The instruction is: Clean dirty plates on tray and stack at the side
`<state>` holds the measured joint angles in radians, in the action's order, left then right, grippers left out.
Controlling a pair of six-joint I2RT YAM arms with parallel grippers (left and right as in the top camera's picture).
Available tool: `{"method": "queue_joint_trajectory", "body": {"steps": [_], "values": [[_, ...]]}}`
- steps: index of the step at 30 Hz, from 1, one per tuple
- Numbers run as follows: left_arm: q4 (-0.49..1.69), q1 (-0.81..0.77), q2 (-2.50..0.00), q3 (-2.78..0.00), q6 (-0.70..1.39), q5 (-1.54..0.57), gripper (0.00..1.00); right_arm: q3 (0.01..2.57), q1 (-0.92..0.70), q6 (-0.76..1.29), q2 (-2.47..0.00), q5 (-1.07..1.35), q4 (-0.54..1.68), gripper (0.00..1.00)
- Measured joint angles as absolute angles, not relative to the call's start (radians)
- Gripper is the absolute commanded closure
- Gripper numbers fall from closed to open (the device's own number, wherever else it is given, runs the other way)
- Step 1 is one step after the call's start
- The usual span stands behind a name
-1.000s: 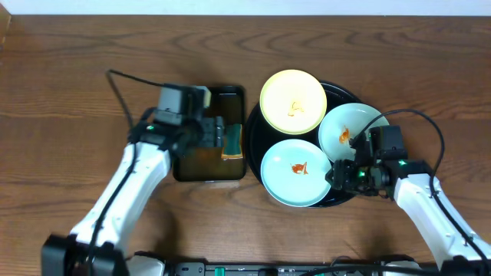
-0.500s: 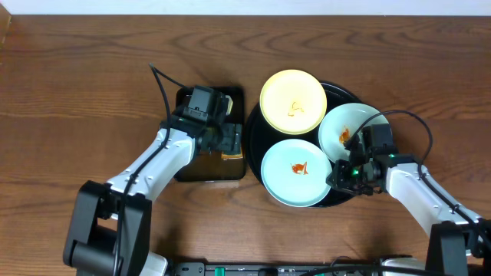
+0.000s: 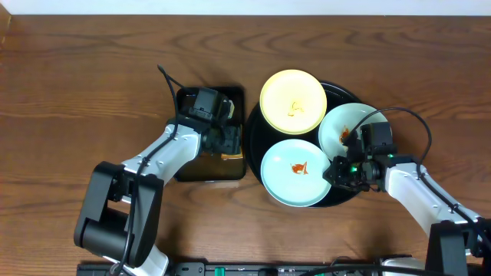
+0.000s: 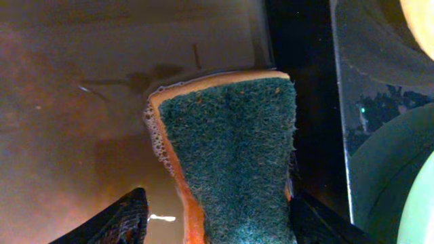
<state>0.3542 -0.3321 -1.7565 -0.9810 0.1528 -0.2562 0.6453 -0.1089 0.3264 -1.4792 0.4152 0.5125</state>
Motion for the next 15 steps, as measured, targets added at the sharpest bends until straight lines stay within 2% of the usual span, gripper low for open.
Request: {"method": "queue_joint_trajectory", "body": {"steps": [7,15], "values": [[0.354,-0.332,-1.757,-0.981,0.153,-0.257,0.44,0.645,-0.109,0.331,-1.479,0.416,0.511,0.78],[0.340,-0.364,-1.757,-0.981,0.153,-0.250,0.44,0.645,-0.109,0.333,-1.479,0.419,0.511,0.78]]}}
